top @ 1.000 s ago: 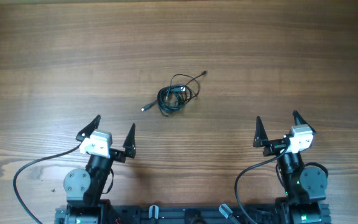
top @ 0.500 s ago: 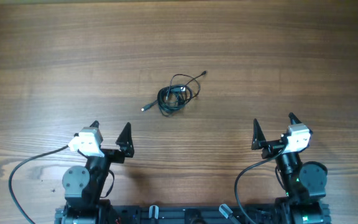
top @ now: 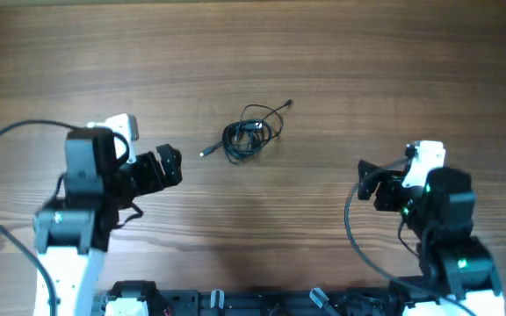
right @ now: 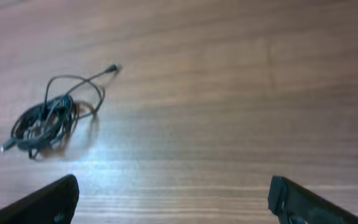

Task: Untangle cables
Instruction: 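Move both grippers toward the black cable bundle and grasp it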

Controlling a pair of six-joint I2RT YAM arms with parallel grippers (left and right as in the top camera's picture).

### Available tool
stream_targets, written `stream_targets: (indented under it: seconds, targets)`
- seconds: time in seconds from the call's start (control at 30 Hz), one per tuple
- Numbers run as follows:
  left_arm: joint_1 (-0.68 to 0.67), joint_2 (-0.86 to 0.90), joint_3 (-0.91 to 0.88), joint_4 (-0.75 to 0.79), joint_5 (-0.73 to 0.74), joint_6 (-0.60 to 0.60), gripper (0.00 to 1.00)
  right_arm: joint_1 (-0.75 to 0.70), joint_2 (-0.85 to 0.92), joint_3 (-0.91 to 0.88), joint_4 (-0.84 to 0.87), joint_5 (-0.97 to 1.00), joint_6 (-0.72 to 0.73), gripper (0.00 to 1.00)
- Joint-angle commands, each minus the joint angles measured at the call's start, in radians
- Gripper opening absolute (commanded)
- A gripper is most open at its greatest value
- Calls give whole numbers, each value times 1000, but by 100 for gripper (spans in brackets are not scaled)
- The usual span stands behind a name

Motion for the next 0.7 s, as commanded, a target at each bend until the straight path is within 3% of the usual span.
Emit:
stream_targets:
  seconds: [0.0,0.13,0.23,0.33,0.43,0.67]
  targets:
    - [-5,92,100,-110,11,-1,100,-5,157,187,-143,-12,-104,100]
    - [-5,105,100,-60,25,-7,100,-5,224,234,-180,-78,-90,100]
    - [-6,130,100,193,161,-182,100,-5,230,234,-164,-152,-89,100]
    - [-48,207,100,283,166,-304,100,-5,230,234,-153,-174,-89,100]
    - [-156,402,100,284,121,-414,100,-5,230,234,-157,-174,-89,100]
    - [-264,743,100,347,117,-660,98,-5,231,233,-158,-174,-89,100]
